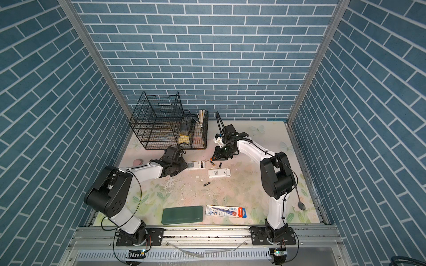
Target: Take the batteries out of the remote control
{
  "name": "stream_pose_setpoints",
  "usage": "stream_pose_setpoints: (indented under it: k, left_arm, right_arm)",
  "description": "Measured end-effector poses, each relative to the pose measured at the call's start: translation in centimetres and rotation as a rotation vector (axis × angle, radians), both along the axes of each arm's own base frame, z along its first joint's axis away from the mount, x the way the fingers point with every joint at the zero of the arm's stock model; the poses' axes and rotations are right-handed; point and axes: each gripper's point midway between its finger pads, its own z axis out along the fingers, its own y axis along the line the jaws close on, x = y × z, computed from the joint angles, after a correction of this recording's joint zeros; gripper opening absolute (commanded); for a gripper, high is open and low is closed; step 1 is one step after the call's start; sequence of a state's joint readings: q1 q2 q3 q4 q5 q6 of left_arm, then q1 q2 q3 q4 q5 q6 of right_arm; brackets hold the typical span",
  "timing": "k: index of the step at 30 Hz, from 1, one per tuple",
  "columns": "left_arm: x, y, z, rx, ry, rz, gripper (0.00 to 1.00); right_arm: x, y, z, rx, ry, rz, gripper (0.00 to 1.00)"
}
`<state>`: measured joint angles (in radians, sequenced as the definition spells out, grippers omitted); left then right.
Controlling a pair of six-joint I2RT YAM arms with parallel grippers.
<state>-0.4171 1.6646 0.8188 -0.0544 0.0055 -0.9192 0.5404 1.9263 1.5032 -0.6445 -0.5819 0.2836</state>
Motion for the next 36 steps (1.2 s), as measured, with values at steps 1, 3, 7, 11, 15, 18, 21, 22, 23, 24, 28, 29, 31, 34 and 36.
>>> stream_pose_setpoints:
  k: [1, 3, 7, 11, 15, 18, 21, 22, 23, 24, 28, 29, 31, 34, 36]
  left_arm:
    - [0.0, 0.0, 0.0, 0.000, 0.000, 0.000, 0.58]
    - [0.0, 0.0, 0.0, 0.000, 0.000, -0.001, 0.58]
    - [0.0, 0.0, 0.0, 0.001, 0.001, -0.001, 0.58]
    - [0.0, 0.0, 0.0, 0.001, 0.001, 0.000, 0.58]
    - [0.0, 0.0, 0.0, 0.001, 0.001, -0.001, 0.58]
    - [0.0, 0.0, 0.0, 0.001, 0.001, -0.001, 0.58]
    - [0.0, 0.0, 0.0, 0.001, 0.002, -0.002, 0.57]
    - [0.0, 0.0, 0.0, 0.002, 0.003, -0.001, 0.57]
    - [0.0, 0.0, 0.0, 0.003, 0.004, -0.002, 0.57]
    - [0.0, 0.0, -0.1, 0.004, 0.007, -0.003, 0.57]
    - [0.1, -0.1, -0.1, 0.009, 0.011, -0.007, 0.57]
    - [0.1, -0.1, -0.1, 0.010, 0.010, -0.008, 0.57]
    - [0.2, -0.1, -0.1, 0.014, 0.011, -0.007, 0.57]
    - [0.4, -0.1, -0.2, 0.021, 0.010, -0.005, 0.57]
    - [0.6, -0.1, -0.2, 0.026, 0.007, -0.003, 0.57]
  right_arm:
    - [0.0, 0.1, -0.1, 0.004, 0.002, 0.002, 0.00]
    - [0.1, 0.2, -0.6, 0.007, 0.011, 0.005, 0.00]
    - [0.0, 0.2, -1.4, 0.001, 0.025, 0.005, 0.00]
    - [-0.2, 0.2, -1.7, 0.001, 0.031, 0.006, 0.00]
    - [-0.4, 0.1, -2.1, 0.001, 0.038, 0.007, 0.00]
    - [-0.4, 0.3, -2.4, 0.011, 0.045, 0.006, 0.00]
    - [-0.4, 0.6, -2.7, 0.028, 0.059, -0.001, 0.00]
    - [-0.4, 0.7, -2.8, 0.033, 0.061, 0.000, 0.00]
    - [-0.4, 0.7, -2.8, 0.040, 0.069, -0.004, 0.00]
    - [-0.3, 0.7, -2.9, 0.048, 0.073, -0.009, 0.00]
    - [-0.3, 0.7, -3.0, 0.067, 0.087, -0.021, 0.00]
    - [-0.3, 0.7, -3.0, 0.072, 0.088, -0.021, 0.00]
    - [-0.3, 0.7, -3.1, 0.081, 0.092, -0.024, 0.00]
    - [-0.2, 0.9, -3.2, 0.095, 0.097, -0.029, 0.00]
    - [-0.2, 0.9, -3.2, 0.102, 0.096, -0.027, 0.00]
